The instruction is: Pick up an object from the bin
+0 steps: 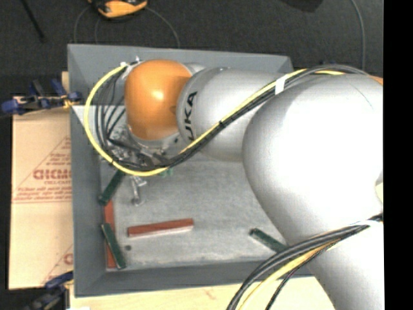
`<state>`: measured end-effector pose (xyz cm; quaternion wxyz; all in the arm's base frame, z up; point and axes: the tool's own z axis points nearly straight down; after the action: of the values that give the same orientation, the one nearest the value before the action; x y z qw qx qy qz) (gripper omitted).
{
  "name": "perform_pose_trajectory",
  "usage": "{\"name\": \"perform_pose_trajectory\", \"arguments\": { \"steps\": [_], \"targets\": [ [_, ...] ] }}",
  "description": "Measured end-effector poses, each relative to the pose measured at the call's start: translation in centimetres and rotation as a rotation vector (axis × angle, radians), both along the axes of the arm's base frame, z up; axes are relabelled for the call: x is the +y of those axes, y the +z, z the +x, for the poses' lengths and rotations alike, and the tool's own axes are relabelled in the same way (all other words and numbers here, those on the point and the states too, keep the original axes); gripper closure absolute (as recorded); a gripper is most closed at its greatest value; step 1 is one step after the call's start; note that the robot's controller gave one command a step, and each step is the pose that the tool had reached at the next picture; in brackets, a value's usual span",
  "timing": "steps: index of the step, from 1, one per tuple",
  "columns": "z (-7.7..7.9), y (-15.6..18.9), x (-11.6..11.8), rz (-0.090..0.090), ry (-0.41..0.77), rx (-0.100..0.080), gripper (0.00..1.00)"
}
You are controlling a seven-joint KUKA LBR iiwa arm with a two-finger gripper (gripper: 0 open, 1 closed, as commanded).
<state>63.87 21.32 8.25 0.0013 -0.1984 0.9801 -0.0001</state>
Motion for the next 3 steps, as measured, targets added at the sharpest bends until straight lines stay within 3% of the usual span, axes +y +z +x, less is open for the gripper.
{"name": "perform_pose_trajectory", "arguments": {
  "steps": [1,2,3],
  "targets": [
    [0.7,0.1,-0.1,0.002,-0.009,-0.003,0.00],
    [-0.3,-0.7,1.4,0.000,0.156,-0.003,0.00],
    [1.2,-0.6,2.5,0.002,0.459,-0.003,1.00]
  ]
}}
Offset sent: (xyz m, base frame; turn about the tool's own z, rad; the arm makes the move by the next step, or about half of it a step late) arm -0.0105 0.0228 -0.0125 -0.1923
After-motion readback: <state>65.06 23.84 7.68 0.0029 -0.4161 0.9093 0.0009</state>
